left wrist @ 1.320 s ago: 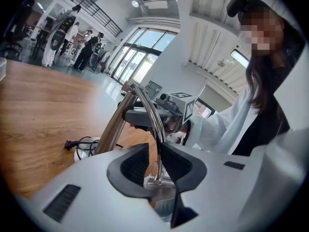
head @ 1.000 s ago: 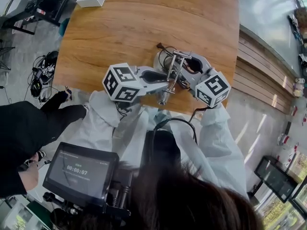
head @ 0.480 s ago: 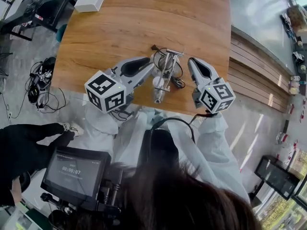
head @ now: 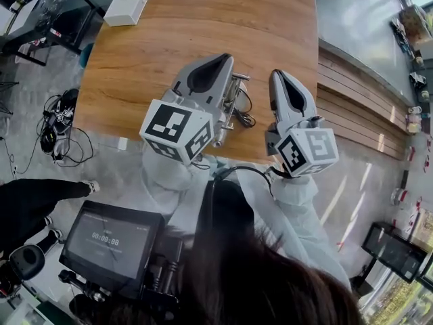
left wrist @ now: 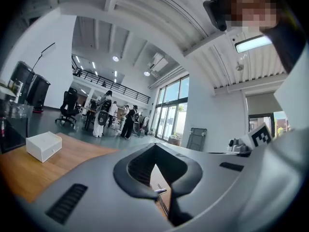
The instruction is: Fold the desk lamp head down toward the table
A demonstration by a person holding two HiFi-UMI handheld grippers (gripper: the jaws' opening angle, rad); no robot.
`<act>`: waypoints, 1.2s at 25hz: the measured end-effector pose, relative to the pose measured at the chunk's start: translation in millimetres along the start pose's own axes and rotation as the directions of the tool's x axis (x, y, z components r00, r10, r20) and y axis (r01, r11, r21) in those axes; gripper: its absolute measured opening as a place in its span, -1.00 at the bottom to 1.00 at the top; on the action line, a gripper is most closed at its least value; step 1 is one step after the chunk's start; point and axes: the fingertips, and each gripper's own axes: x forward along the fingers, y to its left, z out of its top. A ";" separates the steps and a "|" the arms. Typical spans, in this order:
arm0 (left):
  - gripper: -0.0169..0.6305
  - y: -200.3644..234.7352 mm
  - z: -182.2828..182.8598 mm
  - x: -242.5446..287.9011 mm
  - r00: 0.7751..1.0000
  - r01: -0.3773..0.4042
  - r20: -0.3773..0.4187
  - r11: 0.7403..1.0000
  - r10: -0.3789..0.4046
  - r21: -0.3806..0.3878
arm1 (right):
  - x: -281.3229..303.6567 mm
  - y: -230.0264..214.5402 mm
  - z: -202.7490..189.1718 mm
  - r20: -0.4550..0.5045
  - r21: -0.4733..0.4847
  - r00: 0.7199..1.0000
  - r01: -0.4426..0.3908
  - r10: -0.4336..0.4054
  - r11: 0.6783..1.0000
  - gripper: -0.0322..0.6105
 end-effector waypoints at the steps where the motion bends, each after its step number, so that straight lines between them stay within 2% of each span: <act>1: -0.94 -4.5 0.8 3.1 1.000 -0.006 -0.004 1.000 0.006 0.021 | 0.2 2.2 2.6 0.001 -0.012 1.000 -0.002 0.002 1.000 -0.89; 4: -0.94 -14.8 -2.8 7.9 1.000 -0.011 -0.027 0.998 0.013 0.054 | -0.3 7.3 6.1 0.003 -0.040 1.000 -0.007 0.008 0.999 -0.90; 9: -0.94 -14.1 -8.0 5.2 0.999 -0.034 -0.032 0.999 0.035 0.031 | -0.8 12.4 7.3 0.008 -0.059 1.000 -0.020 0.020 0.998 -0.90; 22: -0.94 1.1 -8.4 2.7 0.999 -0.033 -0.037 0.999 0.034 0.028 | 17.6 24.8 4.4 -0.004 -0.081 0.999 -0.039 0.039 0.996 -0.90; 30: -0.94 -10.7 -10.4 1.7 0.999 -0.027 -0.042 0.999 0.029 0.033 | 7.4 24.6 5.2 -0.007 -0.080 0.999 -0.044 0.043 0.996 -0.90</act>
